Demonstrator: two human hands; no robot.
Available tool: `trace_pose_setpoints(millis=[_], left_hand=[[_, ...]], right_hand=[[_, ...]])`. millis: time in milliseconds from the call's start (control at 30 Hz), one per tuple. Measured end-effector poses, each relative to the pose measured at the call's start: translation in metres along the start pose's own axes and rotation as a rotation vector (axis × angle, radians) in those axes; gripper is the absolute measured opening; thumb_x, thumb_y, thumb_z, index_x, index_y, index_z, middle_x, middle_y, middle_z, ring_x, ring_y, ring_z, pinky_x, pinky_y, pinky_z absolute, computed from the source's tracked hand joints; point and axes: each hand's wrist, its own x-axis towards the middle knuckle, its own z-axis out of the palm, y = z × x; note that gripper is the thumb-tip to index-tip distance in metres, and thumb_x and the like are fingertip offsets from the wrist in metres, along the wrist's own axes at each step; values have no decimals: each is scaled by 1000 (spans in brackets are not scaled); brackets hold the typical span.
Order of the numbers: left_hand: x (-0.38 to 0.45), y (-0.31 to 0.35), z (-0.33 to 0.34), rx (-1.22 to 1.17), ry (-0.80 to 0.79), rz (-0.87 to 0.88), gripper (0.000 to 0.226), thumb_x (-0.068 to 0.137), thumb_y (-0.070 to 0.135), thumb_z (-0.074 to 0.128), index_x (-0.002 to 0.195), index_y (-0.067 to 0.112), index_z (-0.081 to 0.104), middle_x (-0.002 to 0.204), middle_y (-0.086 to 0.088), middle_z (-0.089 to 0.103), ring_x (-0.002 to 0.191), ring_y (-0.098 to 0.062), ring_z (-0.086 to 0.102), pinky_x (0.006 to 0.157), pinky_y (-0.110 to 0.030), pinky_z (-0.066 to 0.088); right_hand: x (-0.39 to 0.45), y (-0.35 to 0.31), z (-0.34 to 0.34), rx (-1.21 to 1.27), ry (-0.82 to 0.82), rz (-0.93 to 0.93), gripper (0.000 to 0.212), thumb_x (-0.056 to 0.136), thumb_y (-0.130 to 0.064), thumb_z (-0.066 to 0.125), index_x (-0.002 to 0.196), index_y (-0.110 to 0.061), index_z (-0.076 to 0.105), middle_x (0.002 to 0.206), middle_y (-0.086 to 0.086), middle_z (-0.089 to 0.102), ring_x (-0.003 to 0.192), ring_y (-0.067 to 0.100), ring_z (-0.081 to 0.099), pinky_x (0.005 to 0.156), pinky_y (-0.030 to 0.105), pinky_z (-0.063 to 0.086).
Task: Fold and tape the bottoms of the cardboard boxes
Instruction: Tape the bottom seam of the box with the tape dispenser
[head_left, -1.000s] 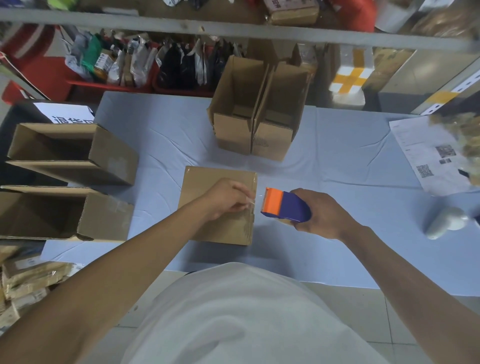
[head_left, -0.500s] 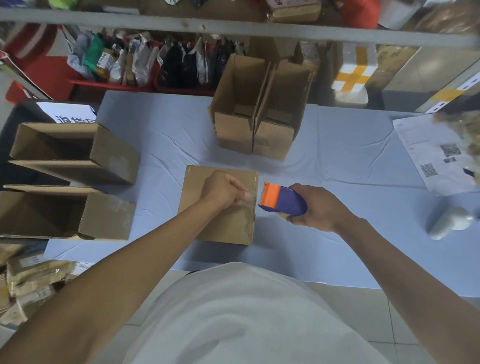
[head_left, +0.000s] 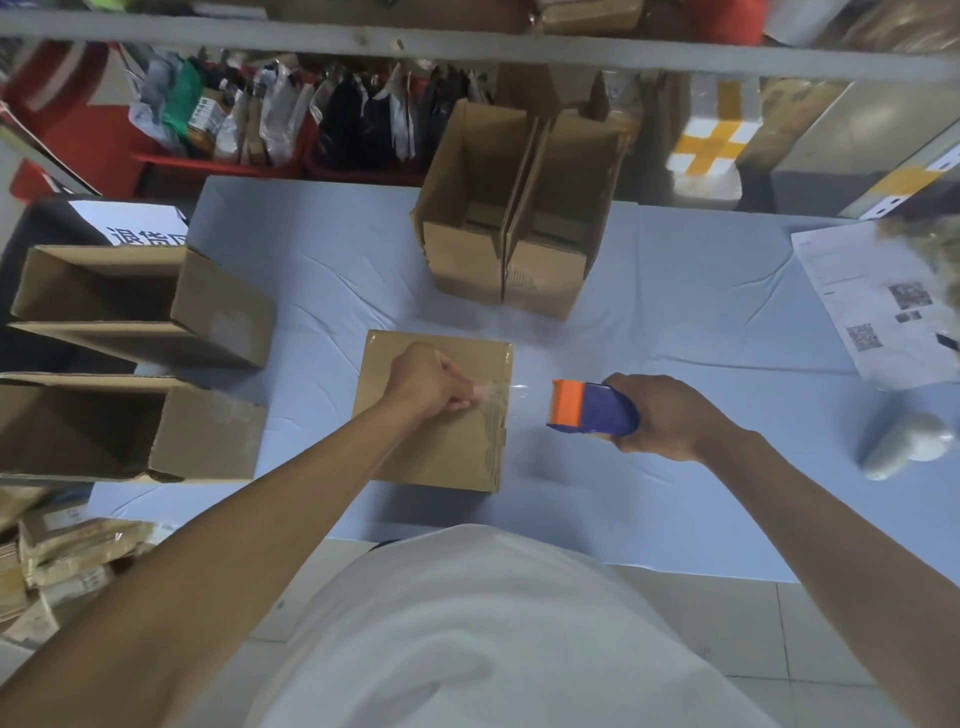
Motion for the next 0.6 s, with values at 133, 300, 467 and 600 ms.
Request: trace_pose_setpoints(millis=[133,300,467,600], left_hand=[[7,-1,4,163,54,58,21,65,19,90,67,5,75,61,-6,71,54,-12,64,68,-29,59],[3,8,-2,671,265,149,42,69,48,81,62,16,53,67,4,52,75,-23,60,61,-27,40],[2,16,-13,1007,203,329,22,89,33,66,97,14,60,101,-6,64,91,-27,56,78,-36,48],[-1,28,10,547,-287,420,22,96,37,54,97,15,52,101,-4,52,88,-19,47,76,-36,40]], right_hand=[[11,0,1,-46,-14,16,42,67,-27,75,104,-31,54,87,-10,62,77,16,57,55,21,34],[19,0,2,-98,-42,39,40,68,-28,74,100,-29,51,87,-8,60,77,18,56,56,25,35],[24,-8,0,-168,-85,49,39,69,-28,74,95,-28,44,83,-7,56,74,19,54,55,25,35],[36,-25,1,-223,-125,52,42,70,-29,73,100,-25,44,86,-4,56,73,19,54,55,26,36]])
